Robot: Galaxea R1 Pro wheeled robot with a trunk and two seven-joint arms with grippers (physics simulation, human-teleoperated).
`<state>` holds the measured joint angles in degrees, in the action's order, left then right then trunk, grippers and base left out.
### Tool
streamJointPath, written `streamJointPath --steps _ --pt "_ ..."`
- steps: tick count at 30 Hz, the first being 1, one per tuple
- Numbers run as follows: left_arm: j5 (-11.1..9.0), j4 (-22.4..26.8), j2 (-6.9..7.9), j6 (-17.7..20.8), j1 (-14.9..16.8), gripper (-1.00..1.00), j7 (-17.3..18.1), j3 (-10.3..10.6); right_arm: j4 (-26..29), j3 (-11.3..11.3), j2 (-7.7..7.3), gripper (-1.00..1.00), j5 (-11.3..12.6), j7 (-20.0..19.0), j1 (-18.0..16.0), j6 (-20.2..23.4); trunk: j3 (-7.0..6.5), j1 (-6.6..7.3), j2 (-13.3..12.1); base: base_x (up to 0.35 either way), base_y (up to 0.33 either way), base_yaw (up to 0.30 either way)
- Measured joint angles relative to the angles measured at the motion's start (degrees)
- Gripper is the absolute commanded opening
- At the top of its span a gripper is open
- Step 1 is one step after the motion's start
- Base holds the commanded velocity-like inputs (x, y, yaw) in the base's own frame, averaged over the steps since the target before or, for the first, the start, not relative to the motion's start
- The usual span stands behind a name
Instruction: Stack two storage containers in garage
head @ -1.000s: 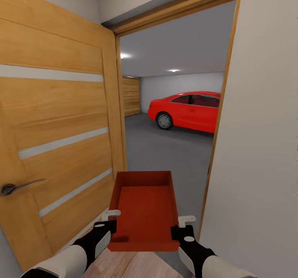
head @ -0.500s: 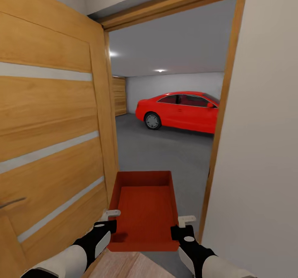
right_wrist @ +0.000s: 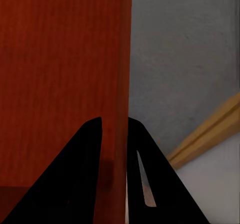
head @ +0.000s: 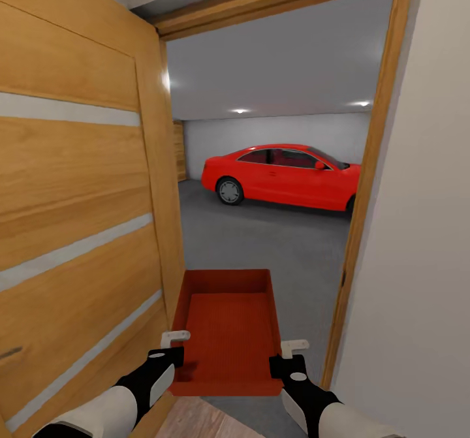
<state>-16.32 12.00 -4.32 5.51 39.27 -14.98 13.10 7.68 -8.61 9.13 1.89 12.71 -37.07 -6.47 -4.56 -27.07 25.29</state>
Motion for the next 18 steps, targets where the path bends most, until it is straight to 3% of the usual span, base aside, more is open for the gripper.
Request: streamJointPath --steps 18 --pt "0.0 0.0 -0.01 0.0 0.0 -1.0 0.0 0.0 0.0 0.0 -0.01 -1.0 0.0 0.0 0.0 0.0 0.0 0.0 0.0 0.221 0.254 -0.244"
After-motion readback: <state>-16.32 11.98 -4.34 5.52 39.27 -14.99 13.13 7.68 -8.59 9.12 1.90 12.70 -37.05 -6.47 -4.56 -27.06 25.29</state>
